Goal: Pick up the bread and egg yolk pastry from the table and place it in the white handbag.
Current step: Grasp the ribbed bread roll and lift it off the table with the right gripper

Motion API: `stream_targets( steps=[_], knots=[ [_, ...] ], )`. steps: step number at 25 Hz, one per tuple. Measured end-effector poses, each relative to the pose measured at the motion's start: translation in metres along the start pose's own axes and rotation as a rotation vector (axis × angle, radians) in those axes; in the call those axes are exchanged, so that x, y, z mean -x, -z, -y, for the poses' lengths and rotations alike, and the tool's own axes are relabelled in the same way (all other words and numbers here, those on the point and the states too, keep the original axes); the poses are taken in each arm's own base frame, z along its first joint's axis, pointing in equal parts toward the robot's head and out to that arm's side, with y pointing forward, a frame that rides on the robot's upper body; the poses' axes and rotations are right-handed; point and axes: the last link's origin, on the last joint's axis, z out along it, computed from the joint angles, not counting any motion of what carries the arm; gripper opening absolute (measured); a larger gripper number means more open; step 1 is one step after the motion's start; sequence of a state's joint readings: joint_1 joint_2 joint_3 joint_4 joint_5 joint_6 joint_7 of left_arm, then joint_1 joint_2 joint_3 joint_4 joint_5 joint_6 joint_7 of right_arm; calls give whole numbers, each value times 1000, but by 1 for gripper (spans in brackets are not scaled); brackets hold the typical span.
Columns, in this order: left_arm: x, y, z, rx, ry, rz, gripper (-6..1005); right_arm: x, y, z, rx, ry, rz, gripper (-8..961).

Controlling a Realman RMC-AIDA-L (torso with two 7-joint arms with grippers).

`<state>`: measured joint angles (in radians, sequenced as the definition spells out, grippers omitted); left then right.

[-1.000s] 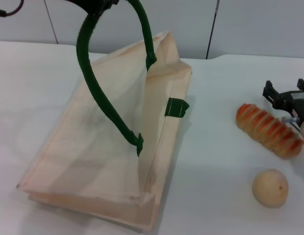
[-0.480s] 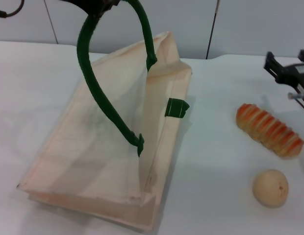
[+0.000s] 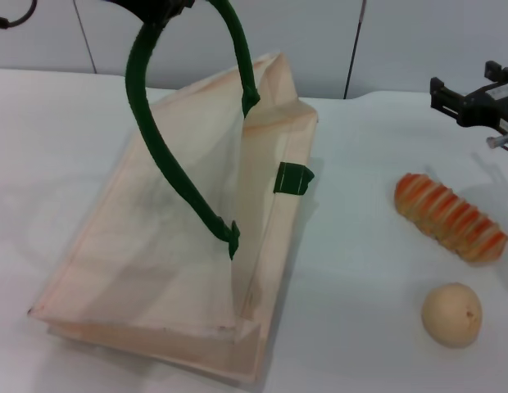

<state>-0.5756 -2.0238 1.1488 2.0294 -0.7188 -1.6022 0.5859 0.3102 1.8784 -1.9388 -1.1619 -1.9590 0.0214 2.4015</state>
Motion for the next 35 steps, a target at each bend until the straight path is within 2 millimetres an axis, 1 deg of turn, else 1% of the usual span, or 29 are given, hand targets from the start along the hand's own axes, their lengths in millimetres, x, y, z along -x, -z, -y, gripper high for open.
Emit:
stream_targets(
  steps=[4, 11, 20, 23, 27, 32, 35],
  knots=[
    [0, 0, 0, -1, 1, -2, 109, 1, 1, 4, 55, 34, -74, 879],
    [-1, 0, 0, -1, -1, -5, 110, -8, -1, 8, 155, 117, -228, 880],
    [-1, -2, -2, 1, -8, 2, 110, -18, -6, 17, 188, 235, -418, 880],
    [0, -2, -1, -3, -7, 6, 110, -19, -5, 15, 195, 265, -455, 880],
    [1, -2, 0, -13, -7, 14, 109, -13, -3, 8, 223, 289, -466, 880],
    [2, -2, 2, -21, -8, 20, 110, 7, 2, -2, 264, 325, -446, 880],
    [2, -2, 2, -21, -7, 20, 110, 9, 5, -6, 284, 350, -469, 880]
  ],
)
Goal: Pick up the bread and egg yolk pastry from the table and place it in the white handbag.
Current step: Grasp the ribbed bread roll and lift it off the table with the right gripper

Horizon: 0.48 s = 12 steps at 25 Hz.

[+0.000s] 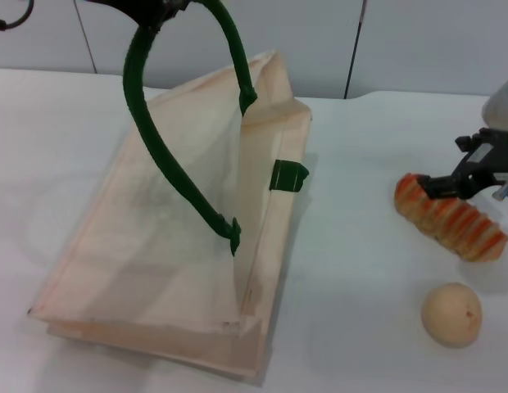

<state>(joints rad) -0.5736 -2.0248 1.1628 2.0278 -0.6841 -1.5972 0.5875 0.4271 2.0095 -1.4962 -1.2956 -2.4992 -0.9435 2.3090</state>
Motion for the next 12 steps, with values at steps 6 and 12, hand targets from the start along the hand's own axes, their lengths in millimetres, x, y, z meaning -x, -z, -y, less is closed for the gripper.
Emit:
stream_targets(
  steps=[6, 12],
  knots=[
    [0, 0, 0, 0, 0, 0, 109, -10, 0, 1, -17, 34, -83, 880],
    [0, 0, 0, 3, -1, 4, 110, -14, 0, -1, -8, 52, -124, 879]
  ],
)
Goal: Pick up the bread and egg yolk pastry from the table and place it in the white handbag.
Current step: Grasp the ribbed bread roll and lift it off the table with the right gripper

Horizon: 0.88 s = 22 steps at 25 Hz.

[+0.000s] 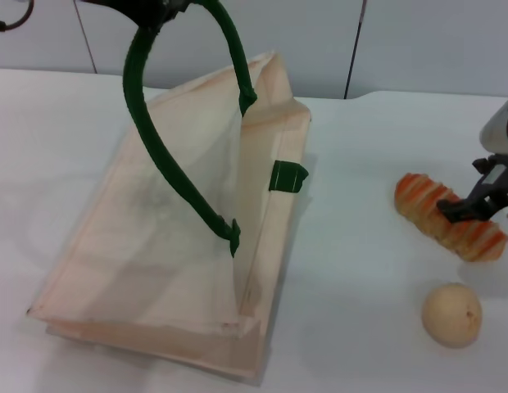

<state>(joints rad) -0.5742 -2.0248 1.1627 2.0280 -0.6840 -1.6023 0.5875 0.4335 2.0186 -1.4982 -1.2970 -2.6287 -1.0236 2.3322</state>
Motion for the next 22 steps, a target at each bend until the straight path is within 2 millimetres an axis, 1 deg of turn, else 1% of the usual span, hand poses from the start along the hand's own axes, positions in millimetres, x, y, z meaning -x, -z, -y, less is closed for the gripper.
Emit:
stream_targets(
  steps=[5, 10, 16, 22],
  knots=[
    [0, 0, 0, 1, 0, 1, 110, -1, 0, -4, 18, 8, -18, 879],
    [0, 0, 0, -2, -1, -2, 109, 2, 3, -8, 39, 29, -21, 879],
    [-1, 0, 1, -5, -6, -7, 109, 4, 1, -13, 52, 50, -25, 879],
    [-1, 0, 0, -5, -8, -8, 110, 2, -3, -12, 53, 48, -35, 879]
  ],
)
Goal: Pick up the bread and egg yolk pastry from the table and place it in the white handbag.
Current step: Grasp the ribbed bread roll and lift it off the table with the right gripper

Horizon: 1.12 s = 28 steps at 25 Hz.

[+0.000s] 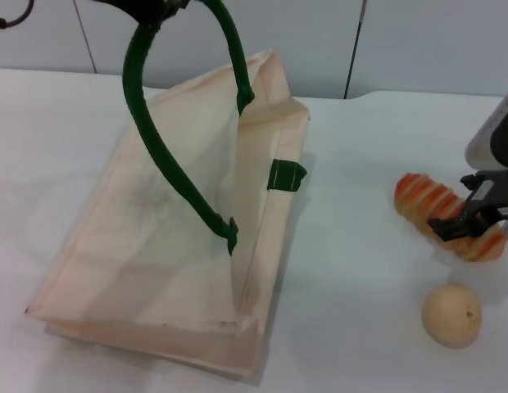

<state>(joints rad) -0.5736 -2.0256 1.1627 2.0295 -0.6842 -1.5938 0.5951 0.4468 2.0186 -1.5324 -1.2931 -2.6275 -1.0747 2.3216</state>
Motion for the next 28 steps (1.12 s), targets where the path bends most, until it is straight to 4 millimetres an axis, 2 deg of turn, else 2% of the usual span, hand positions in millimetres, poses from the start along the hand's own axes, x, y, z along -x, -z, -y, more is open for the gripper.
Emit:
stream_targets(
  steps=[18, 28],
  knots=[
    [0, -2, -3, 11, -6, 6, 109, -8, -23, 1, 21, -10, -52, 877],
    [-1, -2, -3, 12, -9, 5, 110, -6, -27, 2, 24, -1, -61, 869]
  ],
)
